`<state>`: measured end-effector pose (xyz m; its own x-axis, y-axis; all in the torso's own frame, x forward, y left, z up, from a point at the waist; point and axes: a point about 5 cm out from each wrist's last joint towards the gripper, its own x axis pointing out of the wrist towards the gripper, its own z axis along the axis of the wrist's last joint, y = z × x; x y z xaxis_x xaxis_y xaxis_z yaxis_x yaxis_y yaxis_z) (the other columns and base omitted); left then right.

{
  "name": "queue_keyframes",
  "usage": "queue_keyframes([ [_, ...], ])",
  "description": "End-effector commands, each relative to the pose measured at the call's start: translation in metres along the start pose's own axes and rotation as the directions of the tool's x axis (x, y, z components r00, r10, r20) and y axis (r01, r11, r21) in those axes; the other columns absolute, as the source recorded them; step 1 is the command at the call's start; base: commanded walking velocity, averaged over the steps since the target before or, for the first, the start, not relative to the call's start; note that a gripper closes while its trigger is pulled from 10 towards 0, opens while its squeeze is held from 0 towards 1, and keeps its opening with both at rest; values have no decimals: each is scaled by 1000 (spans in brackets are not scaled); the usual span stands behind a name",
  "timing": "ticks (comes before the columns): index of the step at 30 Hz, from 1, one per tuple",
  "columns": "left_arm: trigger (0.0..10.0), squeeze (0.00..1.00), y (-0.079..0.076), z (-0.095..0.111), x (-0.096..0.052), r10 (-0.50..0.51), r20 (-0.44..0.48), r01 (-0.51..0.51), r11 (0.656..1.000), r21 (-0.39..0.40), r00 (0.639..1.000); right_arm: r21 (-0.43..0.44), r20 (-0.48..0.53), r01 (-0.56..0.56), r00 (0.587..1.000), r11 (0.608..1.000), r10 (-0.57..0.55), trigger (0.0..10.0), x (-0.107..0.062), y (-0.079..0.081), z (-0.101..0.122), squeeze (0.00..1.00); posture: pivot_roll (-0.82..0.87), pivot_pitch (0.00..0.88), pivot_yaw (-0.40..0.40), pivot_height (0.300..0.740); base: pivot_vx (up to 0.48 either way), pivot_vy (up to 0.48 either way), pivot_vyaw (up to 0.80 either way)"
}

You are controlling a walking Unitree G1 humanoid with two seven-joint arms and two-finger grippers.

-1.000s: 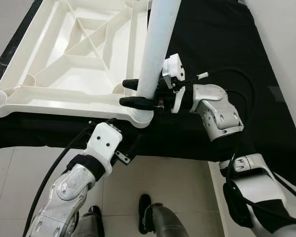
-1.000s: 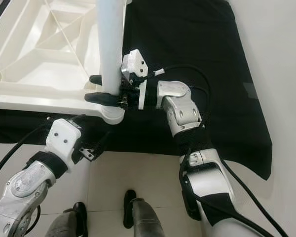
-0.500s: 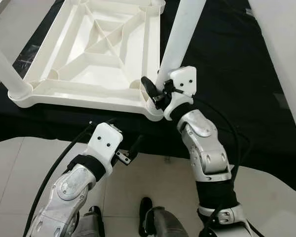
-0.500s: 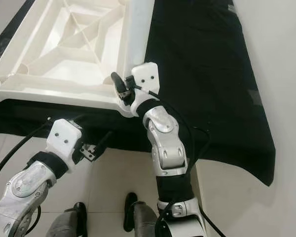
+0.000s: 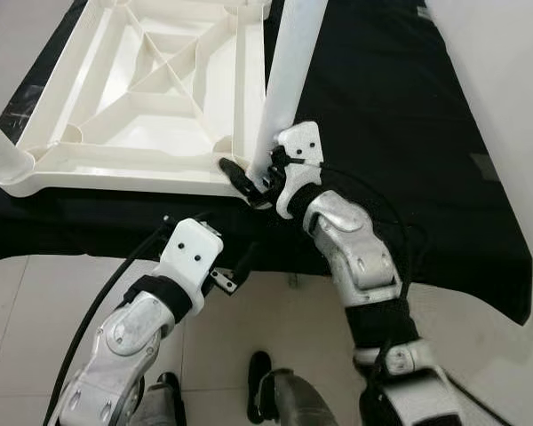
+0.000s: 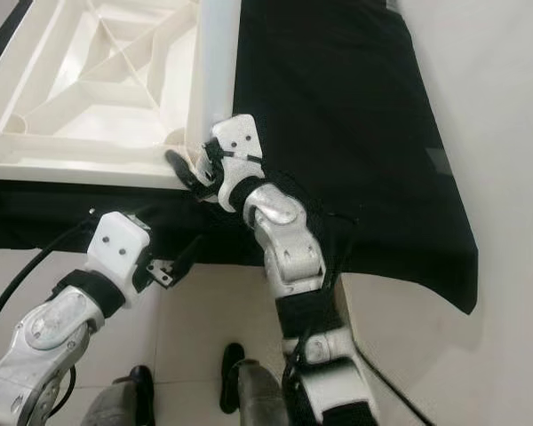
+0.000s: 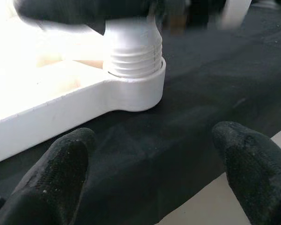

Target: Building children table

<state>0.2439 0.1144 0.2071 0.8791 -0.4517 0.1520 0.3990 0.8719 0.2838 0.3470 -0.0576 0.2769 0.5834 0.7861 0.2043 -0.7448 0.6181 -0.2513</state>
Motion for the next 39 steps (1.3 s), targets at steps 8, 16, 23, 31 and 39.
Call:
queue_keyframes([
  [8,10000,0,-5,-3,-2,-19,-7,19,1000,-4,1000,-58,4,-398,917,916,399,10000,1,-6,9,0,61,300,-158,740,0,0,0],
  [16,10000,0,-6,-2,-6,-37,-8,36,999,-23,999,18,53,-526,850,850,525,0,3,-14,11,0,73,298,-158,740,0,0,0],
  [23,10000,0,-3,-1,-12,-25,-5,25,999,-42,1000,18,28,-555,832,832,555,0,1,-19,9,0,75,302,-161,740,0,0,0],
  [31,0,0,-3,4,-19,-26,20,27,996,-81,999,4,-35,-301,953,954,301,0,-17,-44,-7,0,88,327,-156,740,0,0,0],
  [39,0,0,-4,2,-32,-23,-5,22,992,-125,1000,82,-315,397,881,914,-354,0,-53,16,-76,0,66,352,-157,740,0,0,0],
])
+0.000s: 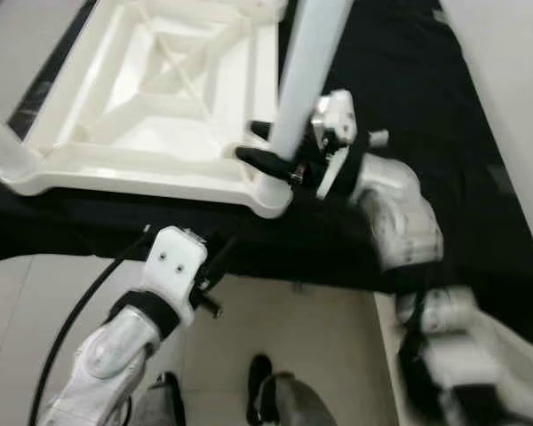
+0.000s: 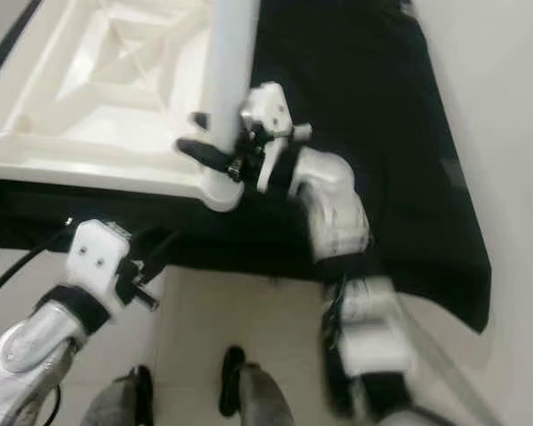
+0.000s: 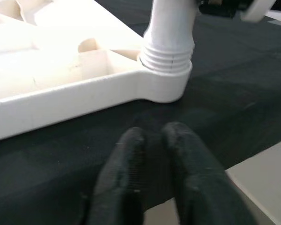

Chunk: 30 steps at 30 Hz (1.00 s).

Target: Building children table

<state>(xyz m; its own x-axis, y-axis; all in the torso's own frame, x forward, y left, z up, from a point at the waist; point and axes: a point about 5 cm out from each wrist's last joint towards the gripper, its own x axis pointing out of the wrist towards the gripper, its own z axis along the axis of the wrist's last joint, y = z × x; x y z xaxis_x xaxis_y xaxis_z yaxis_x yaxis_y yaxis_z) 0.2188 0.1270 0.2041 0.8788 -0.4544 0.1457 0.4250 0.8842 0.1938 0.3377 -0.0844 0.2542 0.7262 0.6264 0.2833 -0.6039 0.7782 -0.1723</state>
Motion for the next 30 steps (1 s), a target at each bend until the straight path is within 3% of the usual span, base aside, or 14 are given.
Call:
queue_keyframes([
  [1,0,0,-4,0,-4,-18,-2,18,999,-31,1000,49,-338,183,928,982,-156,0,-28,13,-57,0,66,352,-157,740,0,0,0],
  [3,0,0,-5,0,-4,-12,0,12,999,-39,1000,48,-357,204,918,978,-174,0,-26,32,-63,0,55,345,-160,740,0,0,0],
  [10,0,0,0,0,-3,6,4,-5,999,-43,1000,18,-319,212,927,977,-195,0,-3,23,-55,0,51,335,-167,740,0,0,0],
  [11,0,0,1,0,-3,10,5,-10,999,-42,1000,22,-316,217,928,976,-199,10000,-1,22,-54,0,49,334,-168,740,0,0,0],
  [14,0,0,1,1,0,23,6,-22,999,-40,1000,39,-302,217,933,975,-196,10000,-1,30,-44,0,49,332,-168,740,0,0,0],
  [15,353,0,1,0,1,20,3,-20,999,-40,1000,68,-287,204,942,977,-177,10000,-1,33,-39,1000,49,332,-167,740,0,0,0],
  [16,6902,0,0,0,1,16,-1,-16,999,-39,1000,96,-271,179,951,979,-148,10000,0,36,-35,1000,49,332,-167,740,0,0,0],
  [17,10000,0,-1,0,2,4,-5,-5,1000,-30,1000,127,-232,80,971,989,-49,10000,3,42,-30,1000,54,329,-166,740,0,0,0],
  [19,10000,0,-2,-1,4,-6,-10,6,1000,-14,1000,153,-162,-68,982,986,93,10000,7,48,-21,1000,64,322,-167,740,0,0,0],
  [20,10000,0,-2,-1,4,-6,-10,6,1000,-14,1000,153,-162,-68,982,986,93,10000,7,48,-21,1000,64,322,-167,740,0,0,0],
  [21,10000,0,0,-1,6,-6,-10,6,1000,-5,1000,149,-103,-189,973,971,205,10000,8,46,-14,0,71,317,-169,740,0,0,0],
  [23,10000,0,1,0,7,-5,-9,5,1000,-4,1000,142,-82,-242,964,960,255,10000,8,45,-11,0,71,317,-169,740,0,0,0],
  [26,10000,0,7,1,7,2,-10,-2,1000,22,1000,74,-33,-395,917,916,398,10000,13,23,3,0,80,308,-171,740,0,0,0],
  [30,10000,0,8,-1,6,4,-16,-4,1000,25,1000,37,-18,-478,878,878,479,10000,15,12,10,0,86,300,-171,740,0,0,0],
])
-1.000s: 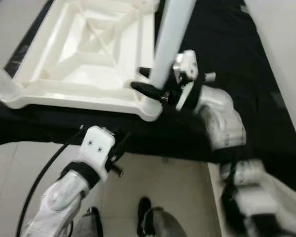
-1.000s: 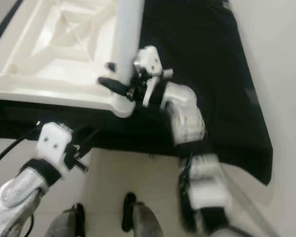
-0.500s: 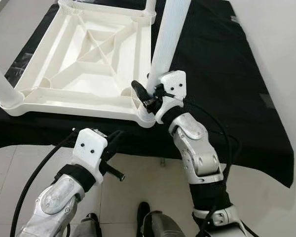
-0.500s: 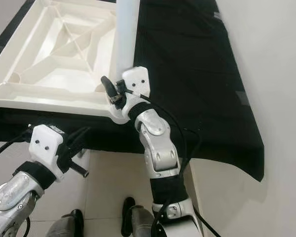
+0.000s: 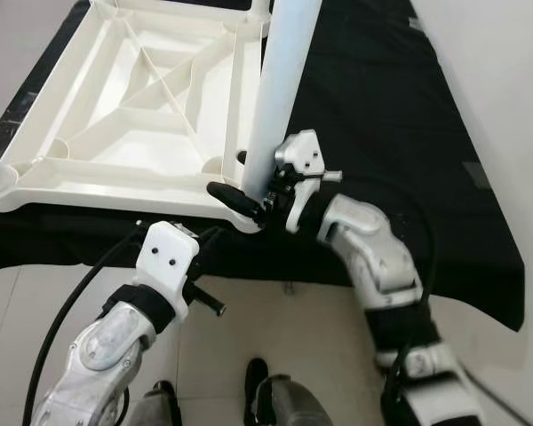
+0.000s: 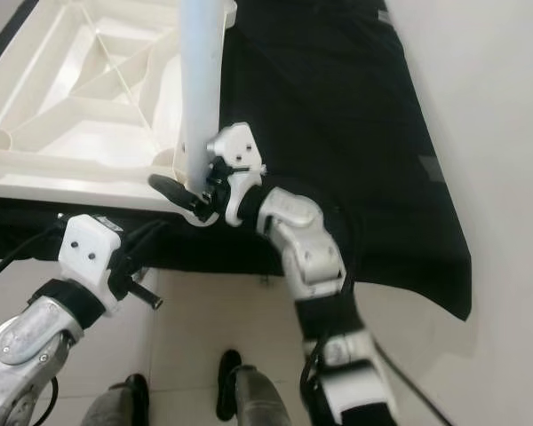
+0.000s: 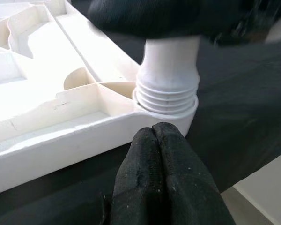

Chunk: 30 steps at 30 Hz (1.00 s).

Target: Building children table

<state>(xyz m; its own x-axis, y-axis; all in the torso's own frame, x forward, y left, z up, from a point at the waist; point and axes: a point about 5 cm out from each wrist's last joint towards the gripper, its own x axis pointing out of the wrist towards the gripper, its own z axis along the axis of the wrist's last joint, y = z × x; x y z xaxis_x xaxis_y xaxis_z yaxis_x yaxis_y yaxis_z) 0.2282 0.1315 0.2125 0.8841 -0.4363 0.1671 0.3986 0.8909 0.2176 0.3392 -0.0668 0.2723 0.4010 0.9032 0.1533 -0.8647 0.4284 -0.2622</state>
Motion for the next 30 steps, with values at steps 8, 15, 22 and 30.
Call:
queue_keyframes([
  [8,0,0,-7,-6,-3,-50,-28,50,998,-25,998,-28,-76,-288,955,957,285,10000,-4,-4,-8,0,117,293,-165,740,0,0,0],
  [15,0,0,-5,-5,-5,-46,-25,45,999,-23,999,-56,-102,-376,924,925,370,10000,3,-17,-5,0,131,293,-169,740,0,0,0],
  [22,10000,0,-6,-6,-4,-53,-38,53,999,-10,998,-47,-133,-386,916,921,378,10000,-1,-25,-9,0,131,294,-169,740,0,0,0],
  [30,10000,0,-6,-7,-3,-54,-37,53,999,-7,998,9,-108,-336,936,942,335,0,-14,-37,-14,0,118,298,-167,740,0,0,0],
])
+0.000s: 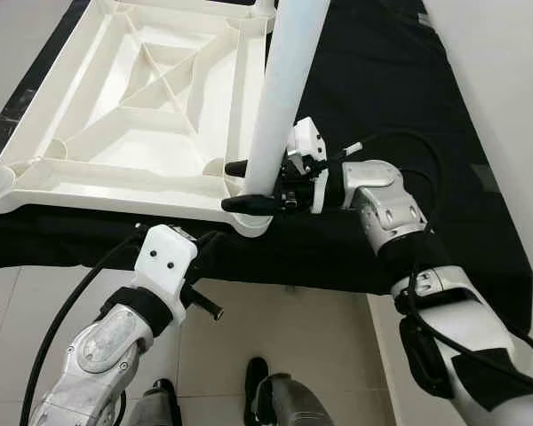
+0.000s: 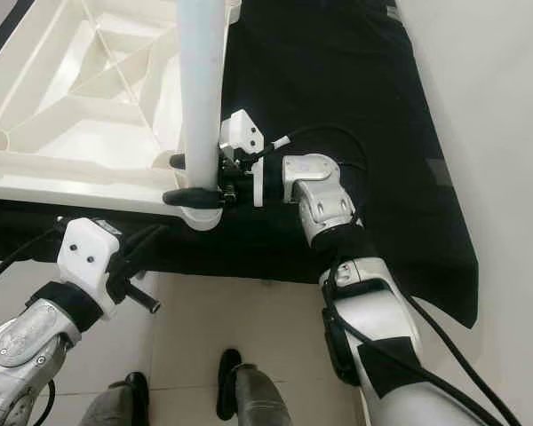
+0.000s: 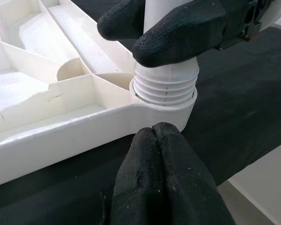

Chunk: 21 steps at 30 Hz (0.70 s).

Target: Building children table

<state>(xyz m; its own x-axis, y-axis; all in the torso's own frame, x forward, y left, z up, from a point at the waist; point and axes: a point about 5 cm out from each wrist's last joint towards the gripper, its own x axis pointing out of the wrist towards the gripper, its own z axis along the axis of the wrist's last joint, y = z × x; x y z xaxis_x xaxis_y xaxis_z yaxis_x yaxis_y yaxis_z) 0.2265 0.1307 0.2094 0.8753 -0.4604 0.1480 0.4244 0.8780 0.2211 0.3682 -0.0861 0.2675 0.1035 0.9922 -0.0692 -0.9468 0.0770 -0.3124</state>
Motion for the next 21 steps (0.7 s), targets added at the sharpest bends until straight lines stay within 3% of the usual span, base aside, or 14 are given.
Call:
queue_keyframes([
  [1,10000,0,-4,-4,-2,-25,-24,24,1000,-5,999,25,17,20,1000,999,-21,0,-8,-2,-3,0,118,298,-167,740,0,0,0],
  [6,10000,0,-4,-6,0,-17,-31,17,1000,0,999,62,47,66,996,996,-69,0,-20,-4,-7,0,92,290,-170,740,0,0,0],
  [8,10000,0,-4,-7,1,-20,-30,20,1000,-2,999,96,96,150,983,984,-159,0,-33,-9,-8,0,86,291,-165,740,0,0,0],
  [12,10000,0,-5,-7,1,-23,-30,23,1000,-3,999,107,105,218,968,970,-229,0,-40,-9,-11,0,84,296,-164,740,0,0,0],
  [13,10000,0,-5,-7,1,-27,-31,27,1000,-6,999,117,74,344,932,932,-354,0,-46,-3,-24,0,78,304,-163,740,0,0,0],
  [15,10000,0,-5,-7,1,-28,-32,27,1000,-7,999,118,60,394,913,911,-403,0,-46,0,-29,0,70,308,-163,740,0,0,0],
  [16,10000,0,-6,-7,0,-28,-33,28,1000,-8,999,133,40,468,878,874,-477,0,-44,3,-35,0,68,309,-164,740,0,0,0],
  [17,10000,0,-6,-9,-1,-27,-38,27,1000,-11,999,179,32,738,657,651,-753,0,-41,1,-40,0,53,311,-168,740,0,0,0],
  [18,10000,0,-6,-10,-1,-28,-42,27,999,-17,999,180,-42,815,566,551,-823,0,-29,22,-51,0,57,316,-161,740,0,0,0],
  [19,10000,0,-7,-10,-1,-28,-44,27,999,-21,999,175,-87,857,504,485,-859,0,-23,39,-56,0,60,321,-160,740,0,0,0],
  [20,10000,0,-7,-11,-1,-29,-45,28,999,-24,999,169,-110,867,489,469,-865,0,-18,49,-57,0,60,321,-160,740,0,0,0],
  [21,10000,0,-7,-11,-1,-29,-45,28,999,-24,999,169,-110,867,489,469,-865,0,-18,49,-57,0,60,321,-160,740,0,0,0],
])
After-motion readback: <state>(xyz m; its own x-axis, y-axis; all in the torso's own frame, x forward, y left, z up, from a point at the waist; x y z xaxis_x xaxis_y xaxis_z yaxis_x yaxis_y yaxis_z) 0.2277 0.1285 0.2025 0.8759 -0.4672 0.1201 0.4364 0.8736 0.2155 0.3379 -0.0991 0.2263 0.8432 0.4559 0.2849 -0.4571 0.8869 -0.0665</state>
